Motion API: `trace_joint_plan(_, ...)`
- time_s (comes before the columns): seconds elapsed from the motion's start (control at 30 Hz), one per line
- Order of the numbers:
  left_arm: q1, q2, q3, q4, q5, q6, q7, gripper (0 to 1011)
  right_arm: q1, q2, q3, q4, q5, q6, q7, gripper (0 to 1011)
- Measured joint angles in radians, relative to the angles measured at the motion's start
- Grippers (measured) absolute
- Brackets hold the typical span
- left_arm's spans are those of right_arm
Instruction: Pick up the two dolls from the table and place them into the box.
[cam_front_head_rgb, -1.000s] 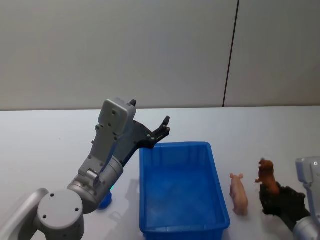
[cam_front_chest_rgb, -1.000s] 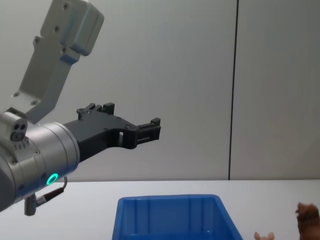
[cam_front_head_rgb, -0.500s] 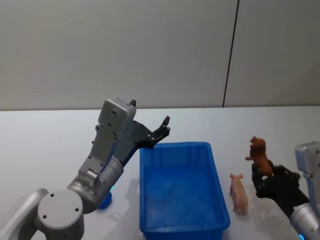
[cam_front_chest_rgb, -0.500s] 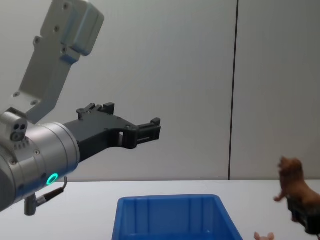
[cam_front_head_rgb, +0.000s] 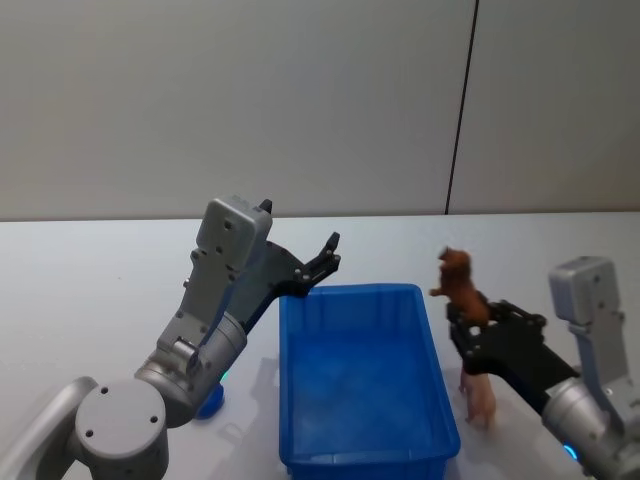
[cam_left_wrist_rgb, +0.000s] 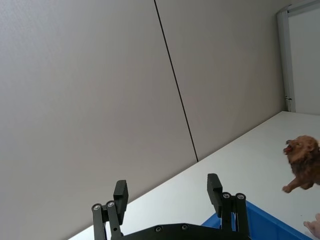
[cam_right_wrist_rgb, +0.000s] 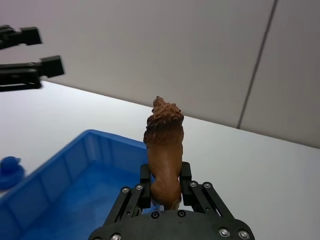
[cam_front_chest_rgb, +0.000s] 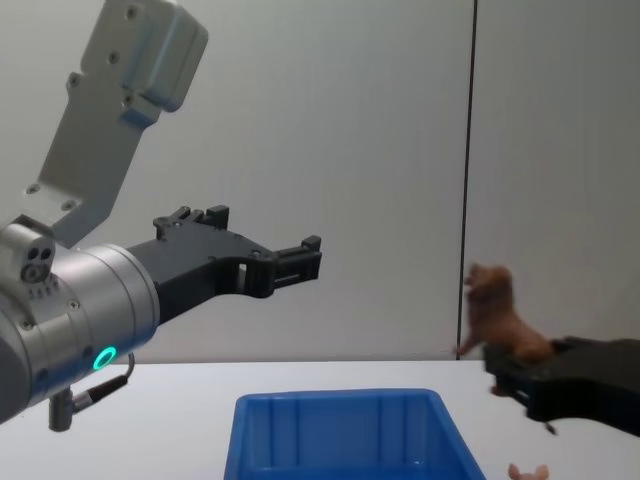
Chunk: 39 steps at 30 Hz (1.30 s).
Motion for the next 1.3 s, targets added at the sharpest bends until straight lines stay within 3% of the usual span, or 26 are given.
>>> trace_joint_plan(0.37,0.0,0.0,0.0,0.0,0.0,0.0,0.0,1001,0.085,-0.054,-0.03,0.084,-0.007,0.001,0.151,357)
trace_joint_plan(0.57,0.0,0.0,0.0,0.0,0.0,0.0,0.0,1001,0.146,-0.095,-0.05,0.163,-0.01,0.02,0.222,574)
trace_joint_plan(0.63,0.0,0.0,0.0,0.0,0.0,0.0,0.0,1001,0.157,-0.102,-0.052,0.176,-0.01,0.025,0.231,601)
trace_joint_plan(0.77,0.0,0.0,0.0,0.0,0.0,0.0,0.0,1001,0.178,-0.116,-0.058,0.206,-0.01,0.034,0.238,766)
trace_joint_plan(0.83,0.0,0.0,0.0,0.0,0.0,0.0,0.0,1001,0.185,-0.121,-0.059,0.217,-0.01,0.04,0.236,784)
trace_joint_plan(1.07,0.0,0.0,0.0,0.0,0.0,0.0,0.0,1001,0.189,-0.124,-0.059,0.224,-0.009,0.053,0.198,984)
trace_joint_plan(1.3,0.0,0.0,0.0,0.0,0.0,0.0,0.0,1001,0.16,-0.111,-0.053,0.187,-0.005,0.065,0.128,1001)
